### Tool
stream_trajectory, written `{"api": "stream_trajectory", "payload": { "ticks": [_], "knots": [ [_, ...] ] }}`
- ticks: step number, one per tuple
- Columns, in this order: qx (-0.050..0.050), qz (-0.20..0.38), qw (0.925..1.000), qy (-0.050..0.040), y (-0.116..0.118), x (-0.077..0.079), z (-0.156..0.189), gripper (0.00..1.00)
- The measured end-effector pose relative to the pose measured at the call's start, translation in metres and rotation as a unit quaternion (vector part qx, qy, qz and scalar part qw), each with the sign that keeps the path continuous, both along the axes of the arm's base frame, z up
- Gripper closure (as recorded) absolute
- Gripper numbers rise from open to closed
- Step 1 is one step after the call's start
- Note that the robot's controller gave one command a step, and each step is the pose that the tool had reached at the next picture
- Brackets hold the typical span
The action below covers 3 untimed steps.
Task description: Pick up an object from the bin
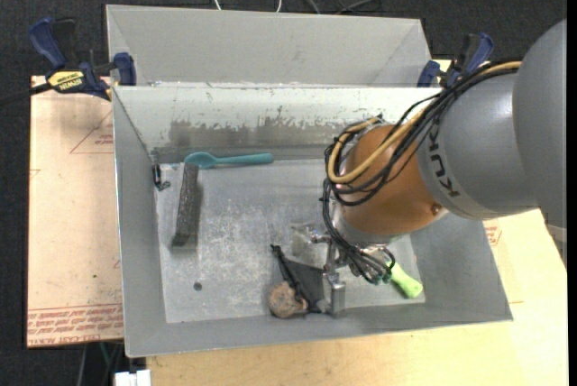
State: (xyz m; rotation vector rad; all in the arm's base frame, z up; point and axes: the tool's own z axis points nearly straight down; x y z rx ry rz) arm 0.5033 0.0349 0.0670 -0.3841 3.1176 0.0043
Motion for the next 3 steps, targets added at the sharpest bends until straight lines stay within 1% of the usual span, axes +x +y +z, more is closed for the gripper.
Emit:
{"api": "stream_trajectory", "payload": {
  "ticks": [1,2,3],
  "knots": [
    [0.0,0.011,0.9999,0.0007,0.008,0.002,0.004,1.0],
    [0.0,0.011,0.9999,0.0007,0.008,0.002,0.004,1.0],
    [0.0,0.011,0.9999,0.0027,-0.004,-0.004,0.073,1.0]
  ]
}}
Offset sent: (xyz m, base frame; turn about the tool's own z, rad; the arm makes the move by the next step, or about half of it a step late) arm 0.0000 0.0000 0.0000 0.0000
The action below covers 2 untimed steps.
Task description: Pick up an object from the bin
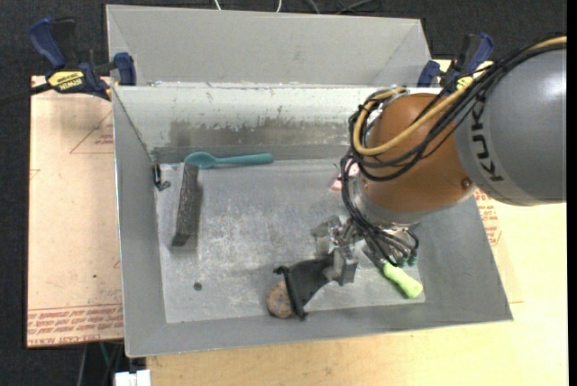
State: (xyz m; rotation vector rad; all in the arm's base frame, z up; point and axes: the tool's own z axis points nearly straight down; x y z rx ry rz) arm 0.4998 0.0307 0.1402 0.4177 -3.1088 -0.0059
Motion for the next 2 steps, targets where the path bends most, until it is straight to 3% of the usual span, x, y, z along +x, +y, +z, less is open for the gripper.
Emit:
{"api": "stream_trajectory", "payload": {
  "ticks": [1,2],
  "knots": [
    [0.001,0.128,0.9918,-0.0047,0.037,0.02,-0.013,1.0],
    [0.001,0.181,0.9835,-0.0007,0.024,0.016,0.032,1.0]
  ]
}}
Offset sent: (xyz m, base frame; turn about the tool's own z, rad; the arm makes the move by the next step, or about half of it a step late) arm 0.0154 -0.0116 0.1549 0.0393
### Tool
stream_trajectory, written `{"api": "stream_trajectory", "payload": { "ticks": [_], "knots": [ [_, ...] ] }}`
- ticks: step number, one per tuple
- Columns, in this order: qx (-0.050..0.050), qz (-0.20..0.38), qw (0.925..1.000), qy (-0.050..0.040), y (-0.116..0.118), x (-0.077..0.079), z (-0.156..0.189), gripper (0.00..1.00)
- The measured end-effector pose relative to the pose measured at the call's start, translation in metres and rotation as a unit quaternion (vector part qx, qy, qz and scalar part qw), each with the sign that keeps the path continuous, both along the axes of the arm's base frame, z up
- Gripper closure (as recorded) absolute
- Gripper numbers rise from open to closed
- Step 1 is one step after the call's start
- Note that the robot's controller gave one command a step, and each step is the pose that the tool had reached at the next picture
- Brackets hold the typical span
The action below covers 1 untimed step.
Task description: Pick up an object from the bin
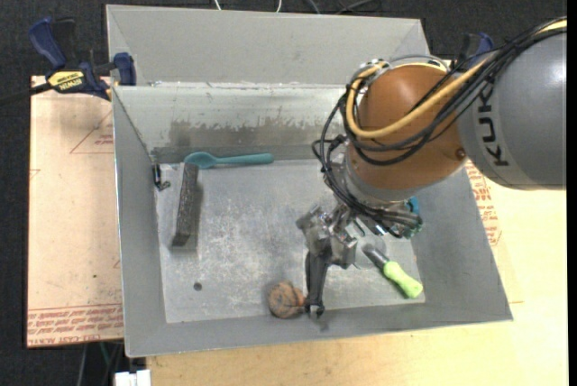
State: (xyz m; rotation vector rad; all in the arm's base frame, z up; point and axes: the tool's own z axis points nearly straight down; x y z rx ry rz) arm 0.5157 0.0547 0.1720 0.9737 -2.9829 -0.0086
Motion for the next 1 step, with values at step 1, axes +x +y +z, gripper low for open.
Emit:
{"api": "stream_trajectory", "payload": {
  "ticks": [1],
  "knots": [
    [0.0,-0.078,0.997,-0.0006,0.0125,0.0083,0.0756,1.0]
  ]
}}
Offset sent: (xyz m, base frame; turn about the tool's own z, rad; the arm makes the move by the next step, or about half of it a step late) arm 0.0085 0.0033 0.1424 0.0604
